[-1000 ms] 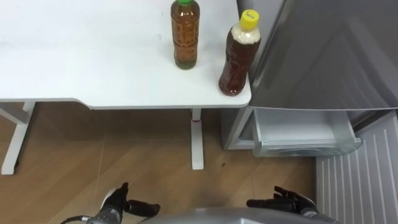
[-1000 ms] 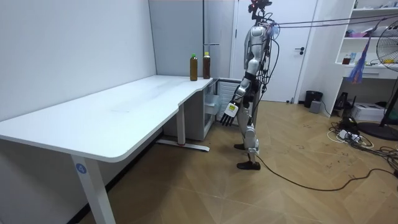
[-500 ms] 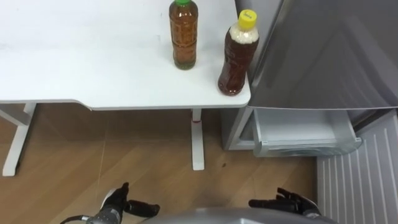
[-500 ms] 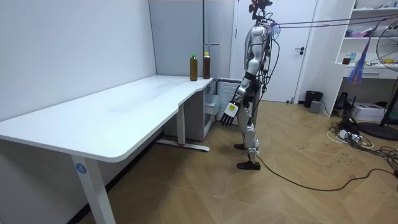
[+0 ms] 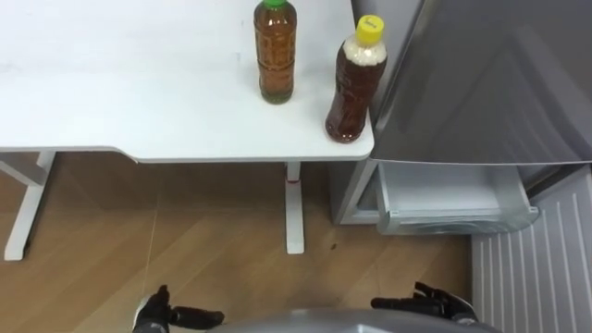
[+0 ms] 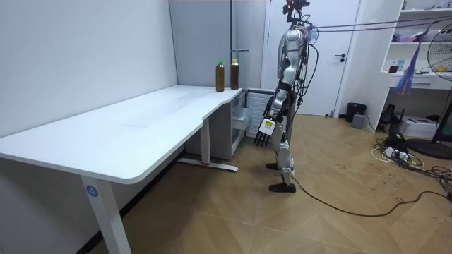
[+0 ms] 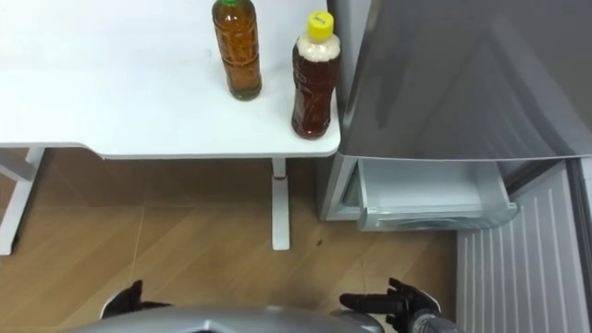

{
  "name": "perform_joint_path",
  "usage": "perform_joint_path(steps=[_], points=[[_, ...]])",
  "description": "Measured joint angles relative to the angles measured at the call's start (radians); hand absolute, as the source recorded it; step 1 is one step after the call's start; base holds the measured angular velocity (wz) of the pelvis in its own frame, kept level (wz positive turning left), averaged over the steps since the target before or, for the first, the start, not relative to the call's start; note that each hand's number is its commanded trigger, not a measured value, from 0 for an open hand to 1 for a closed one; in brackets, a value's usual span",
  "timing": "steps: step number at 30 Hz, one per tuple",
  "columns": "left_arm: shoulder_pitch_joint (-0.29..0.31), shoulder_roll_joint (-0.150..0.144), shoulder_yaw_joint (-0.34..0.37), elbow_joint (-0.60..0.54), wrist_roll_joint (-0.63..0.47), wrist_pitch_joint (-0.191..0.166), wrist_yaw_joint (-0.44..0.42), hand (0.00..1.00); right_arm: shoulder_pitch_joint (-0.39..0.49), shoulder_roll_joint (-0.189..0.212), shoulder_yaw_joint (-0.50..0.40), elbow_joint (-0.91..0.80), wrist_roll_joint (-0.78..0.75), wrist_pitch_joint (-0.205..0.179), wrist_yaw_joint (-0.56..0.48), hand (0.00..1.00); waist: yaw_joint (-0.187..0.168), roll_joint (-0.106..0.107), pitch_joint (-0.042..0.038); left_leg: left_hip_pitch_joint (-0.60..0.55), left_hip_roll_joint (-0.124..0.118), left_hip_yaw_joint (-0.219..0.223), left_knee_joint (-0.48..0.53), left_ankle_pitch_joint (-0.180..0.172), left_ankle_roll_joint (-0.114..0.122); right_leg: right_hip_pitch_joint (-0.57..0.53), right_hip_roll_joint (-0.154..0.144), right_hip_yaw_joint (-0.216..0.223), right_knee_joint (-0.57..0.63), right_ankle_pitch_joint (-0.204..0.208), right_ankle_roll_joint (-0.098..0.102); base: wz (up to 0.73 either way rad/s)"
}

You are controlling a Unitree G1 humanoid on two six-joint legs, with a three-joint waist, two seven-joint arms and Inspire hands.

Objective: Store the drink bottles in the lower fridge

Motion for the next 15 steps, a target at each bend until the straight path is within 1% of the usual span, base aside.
perform_joint_path(steps=[2,3,5,6,7,8,9,12,13,14,15], points=[[0.011,0.000,0.040,0.003,-0.056,0.004,0.023,0.00,-0.003,0.000,-0.017,0.012,0.000,0.009,0.004,0.00,0.000,0.001,0.0000,0.010,0.001,0.000,0.002,-0.006,0.000,0.006,0.000,-0.001,0.000,-0.002,0.000,0.00],[0.012,0.000,0.046,0.003,-0.067,0.004,0.029,0.00,-0.006,0.000,-0.019,0.016,0.000,0.010,0.006,0.00,0.001,0.000,0.0005,0.010,0.001,0.000,0.002,-0.007,0.001,0.007,0.000,-0.001,0.000,-0.003,0.000,0.00],[0.016,0.001,0.078,0.000,-0.136,0.005,0.050,0.00,-0.005,0.000,-0.034,0.020,0.005,0.022,0.009,0.00,0.003,0.000,0.0003,0.010,0.001,0.000,0.003,-0.007,0.001,0.013,0.000,-0.001,0.001,-0.002,0.000,0.00],[0.018,0.001,0.079,0.000,-0.154,0.005,0.058,0.00,-0.004,0.000,-0.037,0.020,0.008,0.025,0.009,0.00,0.004,0.000,-0.0002,0.010,0.000,-0.001,0.003,-0.007,0.001,0.013,0.000,-0.001,0.001,-0.003,0.000,0.00],[0.024,0.002,0.080,-0.002,-0.189,0.005,0.064,0.00,-0.003,0.000,-0.042,0.018,0.010,0.030,0.008,0.00,0.005,0.003,-0.0011,0.010,0.000,-0.001,0.004,-0.007,0.001,0.014,0.000,-0.001,0.001,-0.003,0.000,0.00],[0.029,0.002,0.080,-0.002,-0.243,0.006,0.074,0.00,-0.002,0.000,-0.045,0.017,0.007,0.031,0.008,0.00,0.005,0.000,0.0005,0.012,0.000,-0.001,0.004,-0.007,0.001,0.016,0.000,-0.001,0.001,-0.003,0.000,0.00],[0.032,0.002,0.082,-0.001,-0.268,0.007,0.080,0.00,-0.001,0.000,-0.045,0.015,0.006,0.031,0.007,0.00,0.006,0.001,0.0003,0.014,0.000,-0.001,0.004,-0.007,0.001,0.017,0.000,-0.001,0.001,-0.003,0.000,0.00],[0.041,0.002,0.115,-0.005,-0.418,0.010,0.107,0.00,0.004,0.000,-0.057,0.016,0.002,0.030,0.004,0.00,0.016,0.001,0.0002,0.023,0.000,-0.001,0.003,-0.007,0.001,0.025,0.000,0.000,0.001,-0.003,0.000,0.00],[0.040,0.001,0.125,-0.009,-0.449,0.011,0.112,0.00,0.005,0.000,-0.058,0.016,0.004,0.030,0.003,0.00,0.020,0.001,0.0001,0.024,0.000,-0.001,0.003,-0.007,0.001,0.025,0.000,-0.001,0.001,-0.003,0.000,0.00],[0.040,-0.001,0.144,-0.020,-0.504,0.011,0.126,0.00,0.005,0.000,-0.059,0.016,0.004,0.031,0.000,0.00,0.024,0.000,0.0003,0.025,0.000,-0.002,0.004,-0.007,0.001,0.025,-0.001,-0.003,0.001,-0.003,0.000,0.00],[0.040,-0.001,0.152,-0.025,-0.529,0.011,0.133,0.00,0.007,0.000,-0.060,0.016,0.004,0.031,-0.002,0.00,0.025,-0.001,0.0003,0.025,0.000,-0.003,0.004,-0.008,0.001,0.025,-0.001,-0.003,0.001,-0.003,0.000,0.00]])
